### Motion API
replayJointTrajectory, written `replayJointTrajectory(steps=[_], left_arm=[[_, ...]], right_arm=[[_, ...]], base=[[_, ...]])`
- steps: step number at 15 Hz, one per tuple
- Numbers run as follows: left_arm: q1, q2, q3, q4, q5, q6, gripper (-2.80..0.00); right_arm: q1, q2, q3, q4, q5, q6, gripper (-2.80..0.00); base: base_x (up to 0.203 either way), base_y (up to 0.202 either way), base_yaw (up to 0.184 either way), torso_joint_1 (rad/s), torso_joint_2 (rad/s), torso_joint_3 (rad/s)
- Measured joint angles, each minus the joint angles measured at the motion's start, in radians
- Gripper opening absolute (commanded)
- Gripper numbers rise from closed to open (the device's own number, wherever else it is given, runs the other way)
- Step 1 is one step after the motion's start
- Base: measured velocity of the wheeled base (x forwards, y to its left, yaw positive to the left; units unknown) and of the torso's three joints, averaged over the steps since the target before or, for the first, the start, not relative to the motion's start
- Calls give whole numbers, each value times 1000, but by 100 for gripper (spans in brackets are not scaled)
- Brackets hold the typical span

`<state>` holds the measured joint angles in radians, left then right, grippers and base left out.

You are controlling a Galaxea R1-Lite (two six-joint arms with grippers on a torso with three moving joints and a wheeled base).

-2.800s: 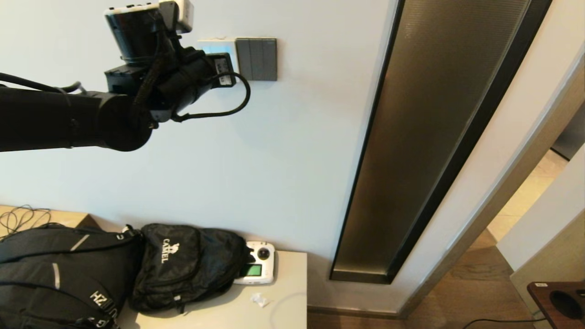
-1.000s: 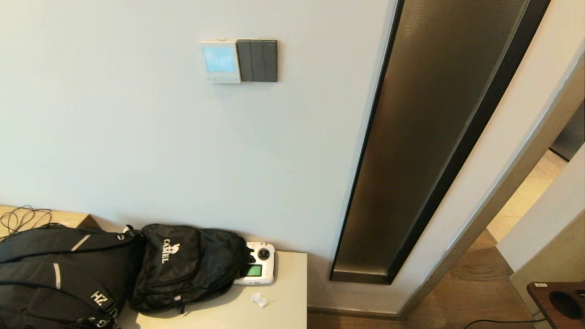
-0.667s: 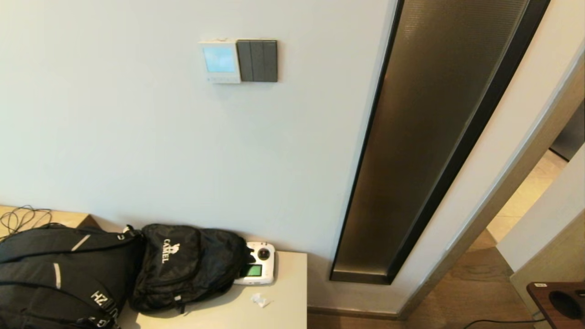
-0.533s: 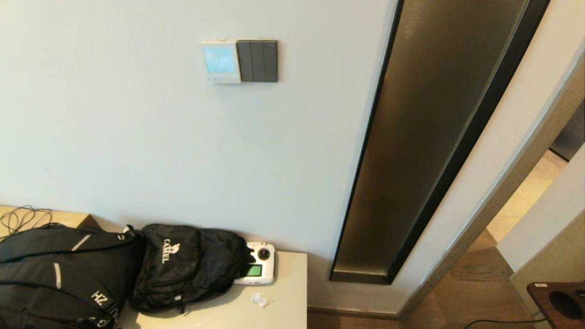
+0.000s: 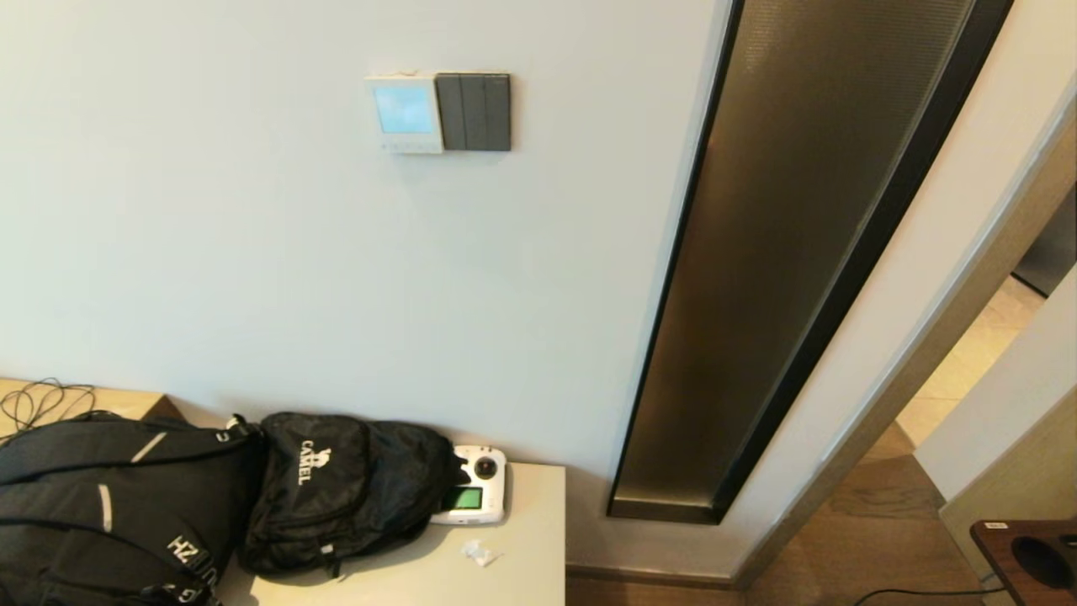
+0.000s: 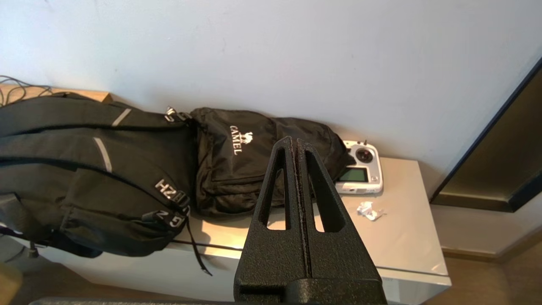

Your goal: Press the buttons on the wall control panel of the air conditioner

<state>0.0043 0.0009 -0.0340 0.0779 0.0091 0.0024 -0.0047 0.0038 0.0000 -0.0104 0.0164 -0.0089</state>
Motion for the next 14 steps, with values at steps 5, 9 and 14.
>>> replayJointTrajectory(steps=[5,9,14], left_arm=[[-1,-1,0,-2,-1,-2,-280],[-2,-3,0,-2,-3,-5,-280],[-1,-3,0,-2,-4,-5,-280]], right_arm=[[0,0,0,0,0,0,-280],[0,0,0,0,0,0,-280],[0,0,0,0,0,-1,-280]], base=[[0,0,0,0,0,0],[0,0,0,0,0,0],[0,0,0,0,0,0]])
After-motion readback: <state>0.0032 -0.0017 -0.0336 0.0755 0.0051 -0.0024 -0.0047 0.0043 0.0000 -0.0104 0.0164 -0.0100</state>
